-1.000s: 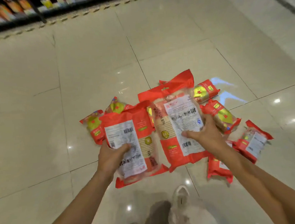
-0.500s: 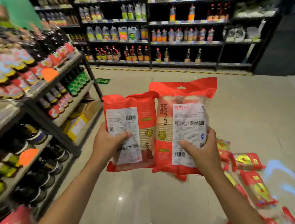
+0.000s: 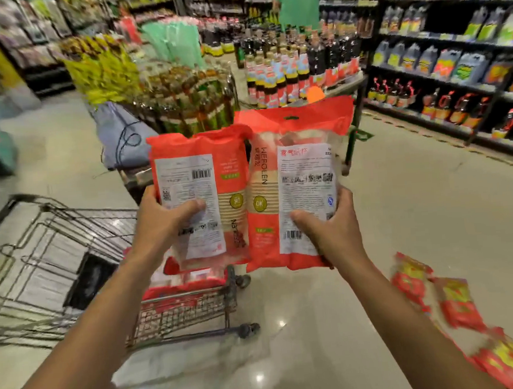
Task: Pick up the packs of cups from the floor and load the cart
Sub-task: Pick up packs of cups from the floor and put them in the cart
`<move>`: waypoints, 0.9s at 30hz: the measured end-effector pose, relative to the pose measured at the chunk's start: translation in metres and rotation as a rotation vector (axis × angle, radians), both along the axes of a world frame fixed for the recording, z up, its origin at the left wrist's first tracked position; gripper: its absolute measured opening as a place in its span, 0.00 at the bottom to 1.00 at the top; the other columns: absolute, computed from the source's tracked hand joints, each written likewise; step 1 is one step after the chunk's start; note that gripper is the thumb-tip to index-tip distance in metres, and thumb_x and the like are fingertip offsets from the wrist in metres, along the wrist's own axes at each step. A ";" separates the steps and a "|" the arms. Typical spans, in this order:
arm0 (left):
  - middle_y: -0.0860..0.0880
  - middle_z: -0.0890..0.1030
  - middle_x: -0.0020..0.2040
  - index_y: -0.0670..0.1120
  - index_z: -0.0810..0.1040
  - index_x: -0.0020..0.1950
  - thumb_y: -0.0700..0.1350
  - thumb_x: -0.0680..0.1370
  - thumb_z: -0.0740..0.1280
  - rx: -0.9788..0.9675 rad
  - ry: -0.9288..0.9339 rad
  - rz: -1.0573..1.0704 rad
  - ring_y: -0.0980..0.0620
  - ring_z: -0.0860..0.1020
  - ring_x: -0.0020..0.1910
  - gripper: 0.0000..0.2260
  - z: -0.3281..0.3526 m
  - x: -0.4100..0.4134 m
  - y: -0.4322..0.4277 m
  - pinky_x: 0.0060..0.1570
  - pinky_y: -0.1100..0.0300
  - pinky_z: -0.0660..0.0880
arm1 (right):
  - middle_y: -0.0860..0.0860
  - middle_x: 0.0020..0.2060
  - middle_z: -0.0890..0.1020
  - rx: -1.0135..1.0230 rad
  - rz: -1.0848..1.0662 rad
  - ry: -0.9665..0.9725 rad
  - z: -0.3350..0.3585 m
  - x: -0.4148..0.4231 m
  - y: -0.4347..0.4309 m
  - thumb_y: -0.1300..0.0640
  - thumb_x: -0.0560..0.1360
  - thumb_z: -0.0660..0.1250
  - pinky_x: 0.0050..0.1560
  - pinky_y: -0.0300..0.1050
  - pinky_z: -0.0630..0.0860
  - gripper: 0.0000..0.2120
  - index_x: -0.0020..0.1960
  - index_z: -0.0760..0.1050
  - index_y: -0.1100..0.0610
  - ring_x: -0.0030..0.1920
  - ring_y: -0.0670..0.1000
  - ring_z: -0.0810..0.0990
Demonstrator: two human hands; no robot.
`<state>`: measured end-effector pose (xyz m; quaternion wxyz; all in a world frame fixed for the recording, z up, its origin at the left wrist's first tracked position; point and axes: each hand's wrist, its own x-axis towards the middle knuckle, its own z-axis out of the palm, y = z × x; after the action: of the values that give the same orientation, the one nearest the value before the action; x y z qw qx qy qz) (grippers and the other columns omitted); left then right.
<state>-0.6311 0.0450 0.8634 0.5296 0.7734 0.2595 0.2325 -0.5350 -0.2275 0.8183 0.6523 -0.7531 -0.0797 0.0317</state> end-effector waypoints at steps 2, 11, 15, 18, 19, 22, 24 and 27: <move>0.53 0.85 0.52 0.53 0.76 0.58 0.54 0.61 0.81 -0.002 0.016 0.060 0.53 0.85 0.50 0.28 -0.006 -0.022 0.048 0.55 0.44 0.82 | 0.40 0.54 0.83 -0.019 0.048 -0.006 0.001 -0.003 0.050 0.43 0.59 0.78 0.56 0.55 0.83 0.37 0.64 0.67 0.42 0.52 0.42 0.85; 0.52 0.85 0.54 0.53 0.74 0.60 0.58 0.57 0.80 -0.079 0.046 0.214 0.53 0.85 0.50 0.34 -0.044 -0.082 0.286 0.56 0.42 0.82 | 0.43 0.56 0.82 -0.030 0.177 0.046 -0.030 -0.018 0.304 0.40 0.56 0.78 0.52 0.50 0.83 0.44 0.69 0.66 0.49 0.53 0.44 0.84; 0.53 0.85 0.53 0.56 0.72 0.56 0.58 0.56 0.80 -0.134 0.170 0.264 0.53 0.86 0.49 0.32 -0.077 -0.095 0.372 0.52 0.47 0.83 | 0.42 0.53 0.82 -0.059 0.256 0.161 -0.069 -0.028 0.394 0.42 0.59 0.79 0.41 0.40 0.81 0.37 0.64 0.65 0.44 0.46 0.38 0.85; 0.51 0.84 0.53 0.53 0.72 0.56 0.51 0.62 0.83 -0.161 0.254 0.256 0.52 0.86 0.47 0.29 -0.116 -0.086 0.420 0.44 0.53 0.82 | 0.46 0.55 0.82 -0.114 0.265 0.264 -0.109 -0.024 0.442 0.46 0.64 0.80 0.50 0.49 0.82 0.37 0.67 0.66 0.50 0.51 0.46 0.84; 0.50 0.84 0.53 0.51 0.72 0.57 0.49 0.64 0.83 -0.173 0.281 0.263 0.51 0.86 0.46 0.28 -0.133 -0.082 0.434 0.43 0.53 0.83 | 0.49 0.57 0.82 -0.124 0.265 0.301 -0.124 -0.020 0.456 0.50 0.66 0.81 0.53 0.52 0.82 0.37 0.69 0.66 0.53 0.53 0.49 0.84; 0.47 0.84 0.56 0.46 0.73 0.63 0.51 0.62 0.83 -0.221 0.416 0.270 0.45 0.85 0.53 0.34 -0.181 -0.065 0.469 0.54 0.44 0.82 | 0.52 0.57 0.83 -0.163 0.266 0.406 -0.170 -0.007 0.492 0.54 0.69 0.81 0.54 0.54 0.81 0.34 0.69 0.67 0.55 0.54 0.54 0.84; 0.47 0.84 0.56 0.44 0.75 0.62 0.53 0.61 0.82 -0.233 0.511 0.260 0.45 0.84 0.53 0.34 -0.214 -0.050 0.489 0.56 0.42 0.81 | 0.50 0.55 0.82 -0.191 0.254 0.452 -0.203 0.005 0.512 0.54 0.69 0.81 0.53 0.52 0.80 0.31 0.65 0.68 0.52 0.52 0.52 0.84; 0.49 0.84 0.52 0.47 0.71 0.59 0.49 0.63 0.84 -0.223 0.587 0.306 0.48 0.85 0.49 0.31 -0.258 -0.029 0.510 0.50 0.46 0.84 | 0.47 0.52 0.82 -0.227 0.245 0.514 -0.253 0.022 0.536 0.53 0.68 0.81 0.47 0.47 0.80 0.28 0.60 0.68 0.49 0.50 0.48 0.83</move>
<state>-0.6602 0.5547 0.6055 0.4728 0.6967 0.5374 0.0471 -0.5127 0.3083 0.5653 0.5539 -0.7734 0.0019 0.3083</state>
